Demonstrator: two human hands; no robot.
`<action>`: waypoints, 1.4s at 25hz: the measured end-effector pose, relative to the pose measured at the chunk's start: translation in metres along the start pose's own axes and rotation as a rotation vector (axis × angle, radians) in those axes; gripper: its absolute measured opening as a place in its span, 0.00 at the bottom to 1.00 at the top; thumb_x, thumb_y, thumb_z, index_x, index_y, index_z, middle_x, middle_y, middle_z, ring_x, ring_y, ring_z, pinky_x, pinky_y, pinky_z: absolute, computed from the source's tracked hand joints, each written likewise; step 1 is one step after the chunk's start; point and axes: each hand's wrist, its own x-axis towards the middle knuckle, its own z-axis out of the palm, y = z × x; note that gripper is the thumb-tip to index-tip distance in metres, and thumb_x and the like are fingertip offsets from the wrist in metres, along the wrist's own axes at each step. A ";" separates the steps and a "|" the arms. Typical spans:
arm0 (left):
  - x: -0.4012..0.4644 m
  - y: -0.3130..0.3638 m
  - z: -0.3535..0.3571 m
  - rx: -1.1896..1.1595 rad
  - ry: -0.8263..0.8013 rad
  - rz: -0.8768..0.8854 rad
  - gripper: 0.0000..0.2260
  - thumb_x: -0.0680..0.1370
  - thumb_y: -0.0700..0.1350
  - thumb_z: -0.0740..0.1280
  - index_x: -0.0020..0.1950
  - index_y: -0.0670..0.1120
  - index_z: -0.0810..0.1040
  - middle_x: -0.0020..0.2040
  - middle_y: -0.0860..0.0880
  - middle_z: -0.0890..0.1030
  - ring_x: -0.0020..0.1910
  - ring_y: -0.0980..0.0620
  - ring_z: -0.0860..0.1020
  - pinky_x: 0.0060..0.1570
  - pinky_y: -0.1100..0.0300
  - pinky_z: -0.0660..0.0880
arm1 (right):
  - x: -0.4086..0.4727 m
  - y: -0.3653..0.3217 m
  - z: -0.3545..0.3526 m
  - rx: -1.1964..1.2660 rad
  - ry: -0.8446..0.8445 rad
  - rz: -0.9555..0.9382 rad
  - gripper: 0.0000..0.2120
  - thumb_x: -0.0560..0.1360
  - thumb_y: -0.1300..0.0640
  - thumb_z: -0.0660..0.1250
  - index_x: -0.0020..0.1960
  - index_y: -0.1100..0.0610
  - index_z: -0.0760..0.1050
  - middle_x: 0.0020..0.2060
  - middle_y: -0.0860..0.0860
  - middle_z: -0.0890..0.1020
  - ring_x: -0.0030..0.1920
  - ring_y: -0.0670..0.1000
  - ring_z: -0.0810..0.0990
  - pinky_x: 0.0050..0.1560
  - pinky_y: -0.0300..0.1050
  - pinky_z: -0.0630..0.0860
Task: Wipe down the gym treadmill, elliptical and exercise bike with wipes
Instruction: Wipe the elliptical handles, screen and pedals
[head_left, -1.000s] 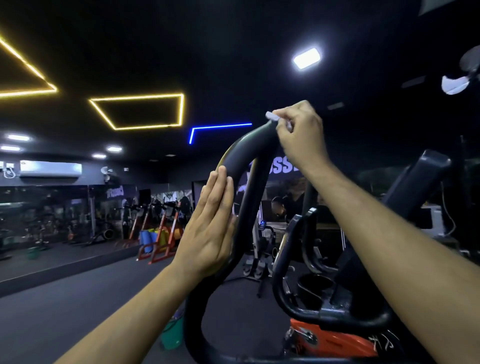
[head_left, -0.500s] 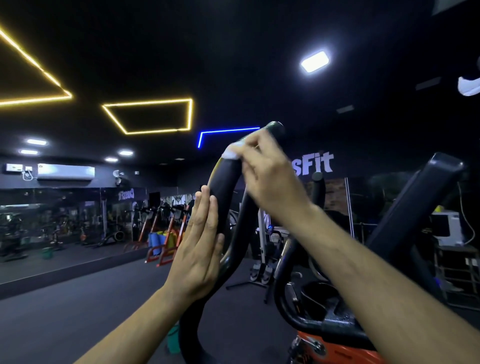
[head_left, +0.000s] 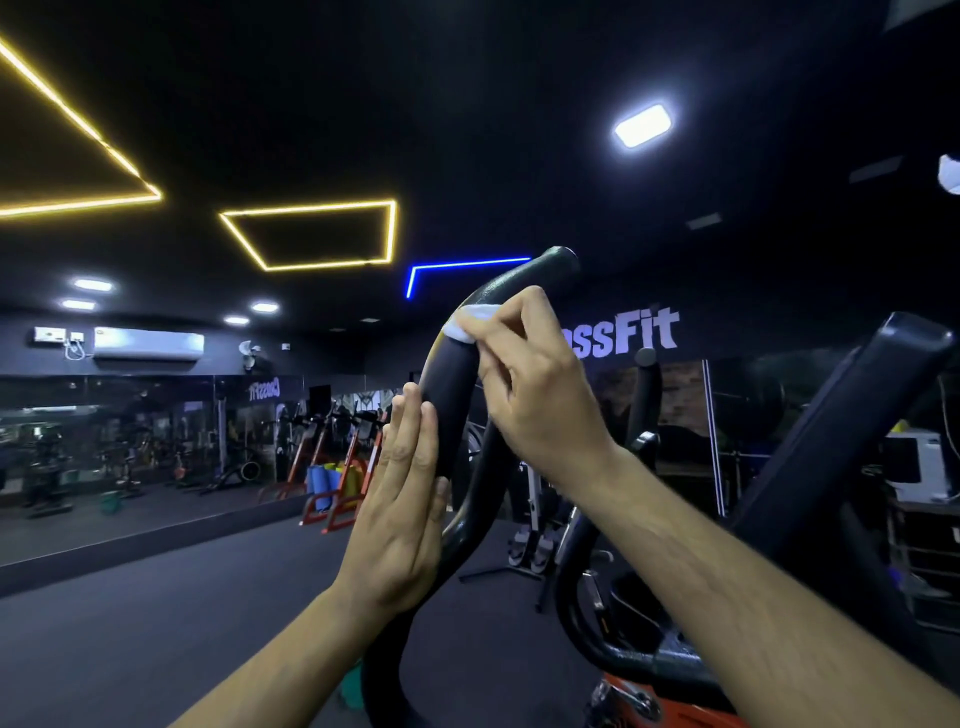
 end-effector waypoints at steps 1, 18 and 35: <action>-0.001 0.000 0.000 -0.001 0.001 -0.003 0.27 0.84 0.39 0.53 0.82 0.38 0.49 0.84 0.44 0.47 0.83 0.41 0.48 0.80 0.48 0.48 | 0.003 0.007 -0.003 -0.031 -0.028 -0.044 0.14 0.77 0.71 0.64 0.60 0.64 0.80 0.47 0.57 0.73 0.46 0.52 0.77 0.52 0.44 0.79; -0.021 -0.006 0.004 -0.023 0.006 -0.026 0.31 0.82 0.34 0.55 0.83 0.43 0.48 0.84 0.44 0.48 0.83 0.42 0.48 0.80 0.52 0.48 | -0.005 0.088 -0.037 -0.250 0.041 -0.099 0.08 0.76 0.68 0.70 0.54 0.63 0.83 0.44 0.57 0.78 0.43 0.57 0.77 0.45 0.54 0.77; -0.025 -0.009 0.003 -0.022 -0.011 -0.024 0.29 0.83 0.34 0.55 0.82 0.39 0.48 0.84 0.44 0.46 0.83 0.42 0.48 0.80 0.53 0.48 | -0.077 0.061 0.010 -0.202 -0.360 -0.153 0.13 0.81 0.60 0.62 0.64 0.59 0.77 0.46 0.54 0.74 0.41 0.53 0.76 0.34 0.52 0.81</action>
